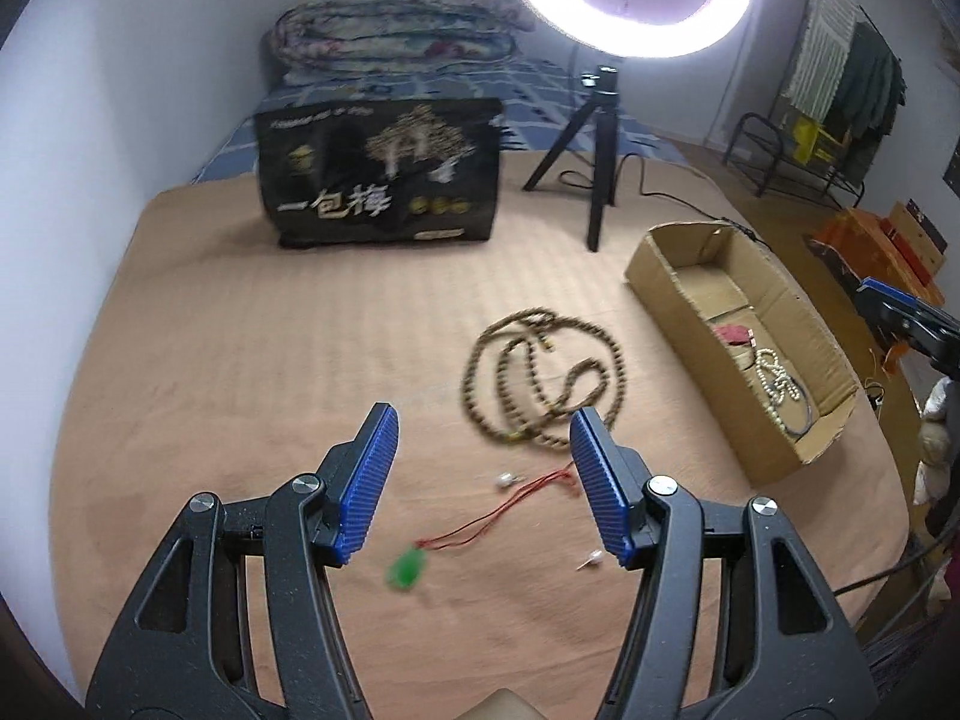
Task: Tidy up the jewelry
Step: 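Grasp the green jade pendant with the left tool while the right tool grasps a pearl earring, then lift the jade pendant toward the box with the left tool while the right tool carries the earring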
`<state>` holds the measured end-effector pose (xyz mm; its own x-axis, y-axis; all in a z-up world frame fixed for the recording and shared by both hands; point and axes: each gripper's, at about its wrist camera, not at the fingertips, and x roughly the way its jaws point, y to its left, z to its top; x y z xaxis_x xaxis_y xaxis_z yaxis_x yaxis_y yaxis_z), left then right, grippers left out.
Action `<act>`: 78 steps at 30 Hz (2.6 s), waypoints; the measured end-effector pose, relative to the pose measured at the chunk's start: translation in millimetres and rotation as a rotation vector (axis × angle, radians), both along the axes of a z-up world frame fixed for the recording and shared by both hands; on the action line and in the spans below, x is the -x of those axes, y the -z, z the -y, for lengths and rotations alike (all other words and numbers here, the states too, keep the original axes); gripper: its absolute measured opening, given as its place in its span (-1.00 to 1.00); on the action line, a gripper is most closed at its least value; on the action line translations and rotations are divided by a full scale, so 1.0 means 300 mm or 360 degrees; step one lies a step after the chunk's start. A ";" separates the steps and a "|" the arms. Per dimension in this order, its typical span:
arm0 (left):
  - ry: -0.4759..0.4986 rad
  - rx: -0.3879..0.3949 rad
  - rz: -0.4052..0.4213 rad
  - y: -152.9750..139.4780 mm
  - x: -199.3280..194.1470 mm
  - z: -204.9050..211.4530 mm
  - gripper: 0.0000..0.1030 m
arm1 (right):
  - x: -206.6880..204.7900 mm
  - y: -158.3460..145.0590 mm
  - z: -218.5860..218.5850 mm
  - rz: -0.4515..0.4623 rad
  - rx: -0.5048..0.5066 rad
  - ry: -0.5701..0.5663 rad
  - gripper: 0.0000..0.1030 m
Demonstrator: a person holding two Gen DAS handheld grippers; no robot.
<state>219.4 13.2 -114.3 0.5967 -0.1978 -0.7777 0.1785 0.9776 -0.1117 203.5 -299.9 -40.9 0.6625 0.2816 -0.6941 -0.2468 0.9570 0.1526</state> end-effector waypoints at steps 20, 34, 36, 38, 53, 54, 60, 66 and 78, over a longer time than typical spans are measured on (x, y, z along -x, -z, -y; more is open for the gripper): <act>0.0160 -0.0049 -0.0270 0.223 0.075 -0.095 0.03 | 0.117 0.232 -0.386 -0.0271 0.0142 -0.0515 0.51; 0.0200 -0.0107 -0.0367 0.330 0.065 -0.114 -0.30 | 0.152 0.388 -0.536 -0.0411 0.0228 -0.0637 0.32; 0.0207 -0.0119 -0.0376 0.341 0.061 -0.111 -0.33 | 0.147 0.398 -0.541 -0.0422 0.0227 -0.0630 0.23; 0.0215 -0.0133 -0.0380 0.350 0.059 -0.107 -0.33 | 0.145 0.404 -0.546 -0.0431 0.0225 -0.0628 0.18; 0.0249 -0.0220 -0.0382 0.391 0.050 -0.075 -0.67 | 0.133 0.454 -0.603 -0.0454 0.0285 -0.0669 -0.55; 0.0248 -0.0220 -0.0382 0.391 0.050 -0.075 -0.67 | 0.133 0.455 -0.606 -0.0456 0.0286 -0.0672 -0.60; 0.0250 -0.0220 -0.0373 0.386 0.052 -0.077 -0.69 | 0.130 0.456 -0.599 -0.0463 0.0246 -0.0670 -0.69; 0.0238 -0.0191 -0.0328 0.343 0.061 -0.085 -0.69 | 0.138 0.432 -0.576 -0.0453 0.0222 -0.0663 -0.69; 0.0269 -0.0105 -0.0168 0.186 0.110 -0.055 -0.70 | 0.151 0.315 -0.510 -0.0351 0.0186 -0.0615 -0.69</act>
